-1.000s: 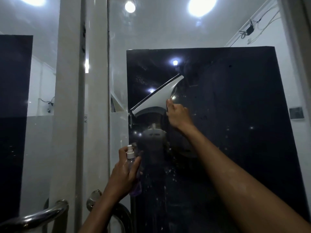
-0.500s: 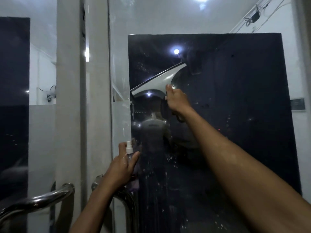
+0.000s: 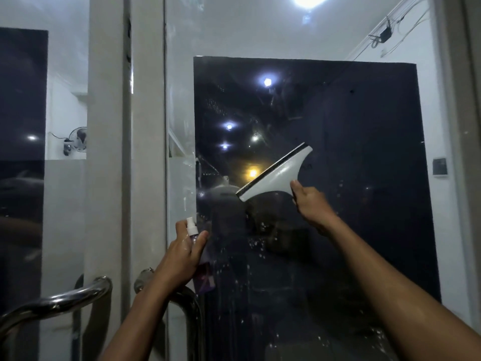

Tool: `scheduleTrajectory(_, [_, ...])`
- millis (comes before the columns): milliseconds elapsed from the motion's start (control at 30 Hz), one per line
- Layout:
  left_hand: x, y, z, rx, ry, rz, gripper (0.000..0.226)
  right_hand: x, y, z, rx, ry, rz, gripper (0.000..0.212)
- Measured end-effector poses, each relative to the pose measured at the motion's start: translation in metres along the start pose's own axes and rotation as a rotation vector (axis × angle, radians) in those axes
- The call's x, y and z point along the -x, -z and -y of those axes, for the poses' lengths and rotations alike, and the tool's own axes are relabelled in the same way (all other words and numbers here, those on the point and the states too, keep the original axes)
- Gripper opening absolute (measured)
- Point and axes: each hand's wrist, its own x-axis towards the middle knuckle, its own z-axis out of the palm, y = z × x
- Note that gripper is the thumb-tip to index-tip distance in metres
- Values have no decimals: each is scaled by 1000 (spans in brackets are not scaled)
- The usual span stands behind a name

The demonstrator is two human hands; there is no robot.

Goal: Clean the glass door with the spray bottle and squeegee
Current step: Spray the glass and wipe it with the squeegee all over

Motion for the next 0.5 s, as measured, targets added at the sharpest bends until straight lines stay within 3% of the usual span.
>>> scheduleTrajectory(100, [7,2,-5,35,8,4,35,7,4,5,48,76,-58,67])
scheduleTrajectory(367, [20,7,-16,85,25,-5,34,17,-38,88,281,409,147,66])
scheduleTrajectory(500, [22,8,-18,117,46,0,37,4,-52,126,486,448,207,61])
